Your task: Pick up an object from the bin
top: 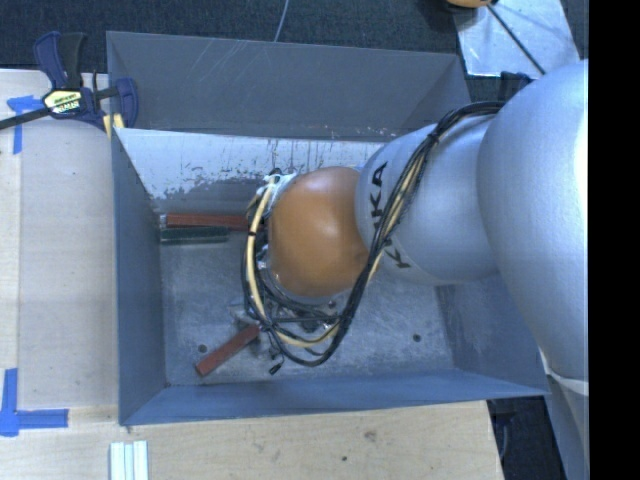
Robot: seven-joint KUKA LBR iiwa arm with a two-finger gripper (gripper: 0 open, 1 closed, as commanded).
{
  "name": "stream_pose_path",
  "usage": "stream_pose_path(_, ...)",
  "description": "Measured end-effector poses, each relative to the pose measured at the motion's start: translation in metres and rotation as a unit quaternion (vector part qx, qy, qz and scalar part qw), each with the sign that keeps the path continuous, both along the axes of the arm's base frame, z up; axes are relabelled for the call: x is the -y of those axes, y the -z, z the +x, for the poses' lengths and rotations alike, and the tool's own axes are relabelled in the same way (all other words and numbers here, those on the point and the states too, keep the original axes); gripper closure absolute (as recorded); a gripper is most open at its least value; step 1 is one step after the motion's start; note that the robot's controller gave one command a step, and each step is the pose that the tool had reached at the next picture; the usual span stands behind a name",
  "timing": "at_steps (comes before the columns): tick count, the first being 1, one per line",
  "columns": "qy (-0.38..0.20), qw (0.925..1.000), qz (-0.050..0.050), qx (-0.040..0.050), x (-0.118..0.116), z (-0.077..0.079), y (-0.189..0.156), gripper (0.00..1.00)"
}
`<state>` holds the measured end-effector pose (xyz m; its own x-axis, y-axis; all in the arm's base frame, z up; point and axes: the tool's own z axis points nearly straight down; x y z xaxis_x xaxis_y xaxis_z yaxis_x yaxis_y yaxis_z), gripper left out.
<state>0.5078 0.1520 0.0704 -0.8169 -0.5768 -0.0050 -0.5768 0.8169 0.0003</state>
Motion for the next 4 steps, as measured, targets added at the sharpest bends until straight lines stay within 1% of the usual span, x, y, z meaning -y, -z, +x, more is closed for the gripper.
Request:
stream_pose_path(1,0.0,1.0,0.0,-0.0002,0.0,0.0,0.0,1.0)
stream_pose_path(2,-0.008,1.0,-0.001,-0.0007,-0.019,0.017,-0.118,1.0)
stream_pose_path(3,-0.008,1.0,-0.001,-0.0009,-0.019,0.017,-0.118,1.0)
stream_pose_path(4,-0.128,0.9917,-0.001,-0.0027,-0.009,0.022,-0.172,1.0)
